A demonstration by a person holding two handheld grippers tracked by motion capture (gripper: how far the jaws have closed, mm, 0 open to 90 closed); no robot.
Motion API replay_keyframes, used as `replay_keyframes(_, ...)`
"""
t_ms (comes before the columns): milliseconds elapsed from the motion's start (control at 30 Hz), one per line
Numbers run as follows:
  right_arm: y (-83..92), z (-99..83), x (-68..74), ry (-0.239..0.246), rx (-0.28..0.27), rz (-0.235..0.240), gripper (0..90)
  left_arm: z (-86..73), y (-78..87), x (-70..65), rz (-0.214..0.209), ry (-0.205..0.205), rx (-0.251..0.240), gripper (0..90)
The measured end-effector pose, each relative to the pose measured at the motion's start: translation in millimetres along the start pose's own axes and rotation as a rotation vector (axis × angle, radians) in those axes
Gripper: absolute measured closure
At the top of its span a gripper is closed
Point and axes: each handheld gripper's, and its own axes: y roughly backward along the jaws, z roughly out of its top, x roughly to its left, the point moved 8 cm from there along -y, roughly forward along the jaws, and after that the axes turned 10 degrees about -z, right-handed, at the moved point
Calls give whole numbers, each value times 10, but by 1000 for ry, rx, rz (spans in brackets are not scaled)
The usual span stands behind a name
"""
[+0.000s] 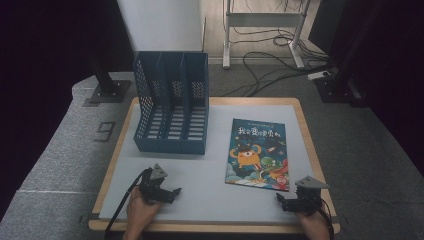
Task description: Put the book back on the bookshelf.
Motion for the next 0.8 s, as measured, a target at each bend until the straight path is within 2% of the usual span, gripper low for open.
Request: replay_keyframes(800, 1, 5, -3, 3, 5, 1, 0, 9, -4, -7, -19, -1, 11, 0)
